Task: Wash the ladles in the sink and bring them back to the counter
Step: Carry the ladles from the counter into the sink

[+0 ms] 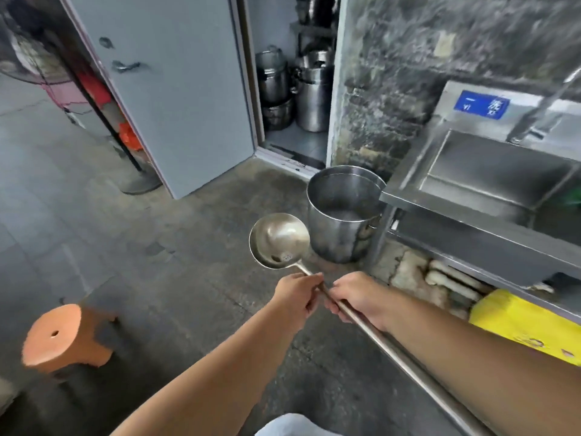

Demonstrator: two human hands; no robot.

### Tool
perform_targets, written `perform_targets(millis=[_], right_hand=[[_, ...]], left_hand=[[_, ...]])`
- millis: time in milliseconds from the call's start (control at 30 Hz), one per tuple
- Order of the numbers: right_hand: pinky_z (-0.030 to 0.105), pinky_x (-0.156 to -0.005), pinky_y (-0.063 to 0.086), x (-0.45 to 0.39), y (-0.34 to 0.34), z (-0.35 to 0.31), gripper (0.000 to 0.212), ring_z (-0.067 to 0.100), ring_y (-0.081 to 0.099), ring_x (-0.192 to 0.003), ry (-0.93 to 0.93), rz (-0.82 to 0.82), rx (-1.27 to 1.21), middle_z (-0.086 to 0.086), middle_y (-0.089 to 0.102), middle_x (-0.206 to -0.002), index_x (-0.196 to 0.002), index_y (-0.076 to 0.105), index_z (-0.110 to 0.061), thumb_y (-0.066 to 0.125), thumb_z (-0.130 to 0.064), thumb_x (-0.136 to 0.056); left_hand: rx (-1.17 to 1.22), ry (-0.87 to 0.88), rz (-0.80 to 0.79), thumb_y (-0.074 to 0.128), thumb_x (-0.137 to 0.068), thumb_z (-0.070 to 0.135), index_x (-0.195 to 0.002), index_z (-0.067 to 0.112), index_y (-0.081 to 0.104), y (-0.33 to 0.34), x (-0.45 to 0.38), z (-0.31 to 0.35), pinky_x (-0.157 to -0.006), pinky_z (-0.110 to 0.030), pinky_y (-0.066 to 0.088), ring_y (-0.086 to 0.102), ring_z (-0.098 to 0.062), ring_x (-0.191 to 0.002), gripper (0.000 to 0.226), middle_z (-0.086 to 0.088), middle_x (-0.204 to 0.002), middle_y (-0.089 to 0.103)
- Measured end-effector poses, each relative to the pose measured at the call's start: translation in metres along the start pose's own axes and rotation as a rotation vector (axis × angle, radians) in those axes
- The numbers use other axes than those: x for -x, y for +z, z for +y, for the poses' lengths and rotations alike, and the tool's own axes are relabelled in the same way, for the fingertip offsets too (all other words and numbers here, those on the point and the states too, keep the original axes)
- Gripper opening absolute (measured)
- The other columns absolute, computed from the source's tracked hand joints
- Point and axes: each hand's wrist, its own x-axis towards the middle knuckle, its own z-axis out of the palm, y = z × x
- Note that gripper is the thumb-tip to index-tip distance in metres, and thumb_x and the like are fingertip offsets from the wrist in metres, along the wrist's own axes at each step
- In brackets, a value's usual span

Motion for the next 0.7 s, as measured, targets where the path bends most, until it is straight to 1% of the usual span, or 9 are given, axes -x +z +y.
perform_targets(millis=[100,133,200,300,367,433,567,633,700], right_hand=[[0.024,-0.041,0.033,-0.010,-0.027,-0.010,0.029,0.020,0.042,-0.042,0.000,0.094,-0.104,0.016,0.051,-0.057,-0.064,0.053,0.000,0.050,0.004,-0.093],[0.025,-0.042,0.034,-0.013,-0.036,-0.013,0.027,0.020,0.042,-0.043,0.000,0.122,-0.120,0.016,0.052,-0.058,-0.066,0.053,0.000,0.050,0.004,-0.093],[0.025,-0.042,0.034,-0.017,-0.055,-0.014,0.025,0.020,0.043,-0.043,0.008,0.181,-0.148,0.017,0.052,-0.059,-0.069,0.054,0.001,0.050,0.003,-0.093],[0.030,-0.048,0.036,-0.023,-0.088,-0.010,0.020,0.024,0.047,-0.051,0.038,0.282,-0.224,0.021,0.056,-0.064,-0.073,0.058,0.002,0.051,0.003,-0.092],[0.031,-0.051,0.038,-0.028,-0.115,-0.009,0.019,0.025,0.049,-0.056,0.063,0.348,-0.274,0.023,0.057,-0.069,-0.074,0.060,0.001,0.052,0.003,-0.091],[0.028,-0.050,0.038,-0.031,-0.139,-0.010,0.021,0.023,0.049,-0.051,0.066,0.382,-0.304,0.022,0.058,-0.068,-0.073,0.060,0.001,0.051,0.002,-0.091],[0.027,-0.049,0.040,-0.035,-0.202,-0.002,0.027,0.023,0.050,-0.047,0.041,0.472,-0.292,0.020,0.060,-0.064,-0.063,0.064,-0.002,0.056,-0.004,-0.089],[0.027,-0.050,0.042,-0.035,-0.237,0.003,0.029,0.023,0.052,-0.049,0.033,0.503,-0.290,0.019,0.062,-0.065,-0.062,0.066,-0.005,0.058,-0.011,-0.089],[0.027,-0.052,0.044,-0.034,-0.270,0.007,0.029,0.021,0.054,-0.049,0.053,0.523,-0.328,0.018,0.063,-0.068,-0.066,0.067,-0.005,0.059,-0.016,-0.092]], left_hand=[[-0.177,0.013,-0.125,0.061,-0.093,0.009,-0.081,0.002,0.060,0.029,-0.022,0.024,-0.039,-0.021,0.035,0.045,-0.016,-0.033,0.014,-0.017,-0.050,0.061],[-0.204,0.005,-0.150,0.061,-0.093,0.008,-0.082,0.001,0.061,0.040,-0.031,0.030,-0.037,-0.020,0.036,0.047,-0.015,-0.033,0.012,-0.019,-0.053,0.062],[-0.249,-0.002,-0.188,0.063,-0.091,0.007,-0.083,0.000,0.061,0.063,-0.047,0.039,-0.034,-0.017,0.039,0.050,-0.013,-0.035,0.011,-0.024,-0.065,0.063],[-0.311,-0.030,-0.286,0.066,-0.089,0.006,-0.090,-0.003,0.061,0.103,-0.068,0.046,-0.036,-0.017,0.042,0.054,-0.019,-0.048,0.010,-0.032,-0.086,0.062],[-0.339,-0.035,-0.325,0.065,-0.088,0.004,-0.093,-0.004,0.061,0.135,-0.081,0.049,-0.037,-0.017,0.042,0.053,-0.022,-0.054,0.010,-0.028,-0.083,0.061],[-0.375,-0.030,-0.342,0.064,-0.087,0.003,-0.095,-0.004,0.062,0.165,-0.091,0.053,-0.037,-0.018,0.041,0.053,-0.023,-0.055,0.010,-0.024,-0.075,0.060],[-0.433,-0.014,-0.398,0.061,-0.088,0.001,-0.084,-0.002,0.060,0.237,-0.107,0.056,-0.035,-0.019,0.038,0.054,-0.022,-0.045,0.005,-0.018,-0.059,0.057],[-0.458,-0.014,-0.437,0.059,-0.089,0.000,-0.078,-0.002,0.059,0.276,-0.110,0.059,-0.035,-0.019,0.036,0.051,-0.022,-0.043,0.011,-0.018,-0.059,0.055],[-0.444,-0.039,-0.412,0.060,-0.089,-0.001,-0.072,0.004,0.059,0.311,-0.114,0.059,-0.036,-0.017,0.036,0.050,-0.016,-0.040,0.018,-0.013,-0.061,0.055]])
